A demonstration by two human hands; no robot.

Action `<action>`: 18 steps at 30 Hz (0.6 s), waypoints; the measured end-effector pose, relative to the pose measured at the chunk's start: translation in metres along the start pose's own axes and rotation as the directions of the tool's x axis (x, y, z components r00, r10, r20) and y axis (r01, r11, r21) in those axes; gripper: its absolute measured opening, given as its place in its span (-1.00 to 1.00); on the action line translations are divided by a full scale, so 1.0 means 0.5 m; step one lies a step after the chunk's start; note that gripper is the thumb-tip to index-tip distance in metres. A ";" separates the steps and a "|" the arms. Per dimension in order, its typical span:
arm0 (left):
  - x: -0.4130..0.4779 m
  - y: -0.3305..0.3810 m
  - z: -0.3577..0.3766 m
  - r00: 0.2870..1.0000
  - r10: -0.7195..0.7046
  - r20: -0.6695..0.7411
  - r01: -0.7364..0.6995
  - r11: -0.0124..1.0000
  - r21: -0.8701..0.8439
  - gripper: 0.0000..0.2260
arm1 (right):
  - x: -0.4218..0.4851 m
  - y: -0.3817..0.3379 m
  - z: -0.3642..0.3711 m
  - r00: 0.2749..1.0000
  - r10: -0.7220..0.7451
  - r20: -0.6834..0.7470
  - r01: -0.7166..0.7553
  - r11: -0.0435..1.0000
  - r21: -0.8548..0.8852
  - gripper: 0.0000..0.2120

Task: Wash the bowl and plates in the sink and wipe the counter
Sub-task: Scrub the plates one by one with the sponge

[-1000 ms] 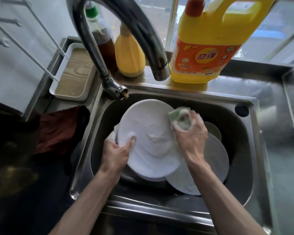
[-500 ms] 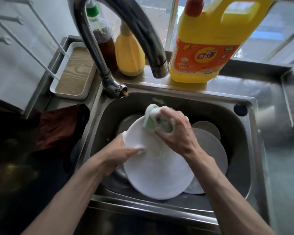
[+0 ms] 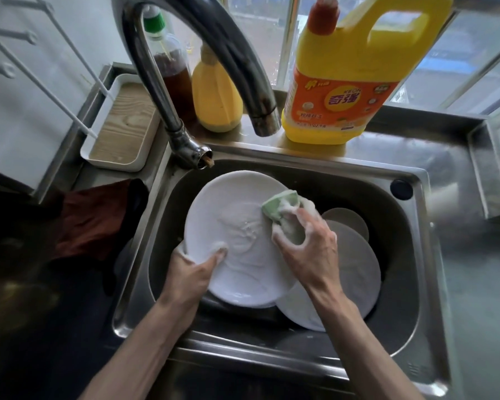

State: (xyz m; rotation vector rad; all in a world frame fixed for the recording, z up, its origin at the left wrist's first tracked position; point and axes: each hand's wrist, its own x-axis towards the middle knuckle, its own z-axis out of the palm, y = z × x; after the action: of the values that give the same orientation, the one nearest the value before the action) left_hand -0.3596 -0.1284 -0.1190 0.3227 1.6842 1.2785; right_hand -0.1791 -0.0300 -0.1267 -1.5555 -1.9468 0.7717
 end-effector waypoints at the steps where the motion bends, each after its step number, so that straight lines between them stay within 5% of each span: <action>1: 0.000 -0.001 -0.005 1.000 0.006 0.007 -0.007 1.000 0.019 -0.69 | 0.000 0.002 -0.006 1.000 -0.010 0.002 0.010 0.999 0.039 -0.77; 5: -0.002 0.000 -0.018 0.998 0.043 0.052 -0.049 0.992 0.120 -0.63 | 0.018 0.000 -0.027 0.988 -0.023 -0.150 0.020 1.000 -0.020 -0.75; 10: -0.003 0.002 -0.007 0.993 0.052 0.107 -0.073 0.977 0.199 -0.72 | 0.047 -0.039 -0.017 0.988 -0.022 -0.155 0.023 1.000 0.006 -0.38; 15: 0.001 0.002 0.010 0.990 0.045 0.130 -0.075 0.969 0.234 -0.79 | 0.059 -0.087 0.014 0.988 -0.151 0.031 0.147 0.982 0.118 -0.53; 18: -0.005 -0.002 0.005 0.992 0.030 0.125 -0.055 0.978 0.203 -0.77 | 0.065 -0.075 0.027 0.991 -0.130 -0.017 0.131 0.985 0.109 -0.66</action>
State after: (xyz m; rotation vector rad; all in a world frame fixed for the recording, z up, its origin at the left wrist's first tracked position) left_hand -0.3558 -0.1290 -0.1184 0.5526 1.7159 1.0935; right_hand -0.2205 -0.0064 -0.1076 -1.3501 -1.9432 0.8003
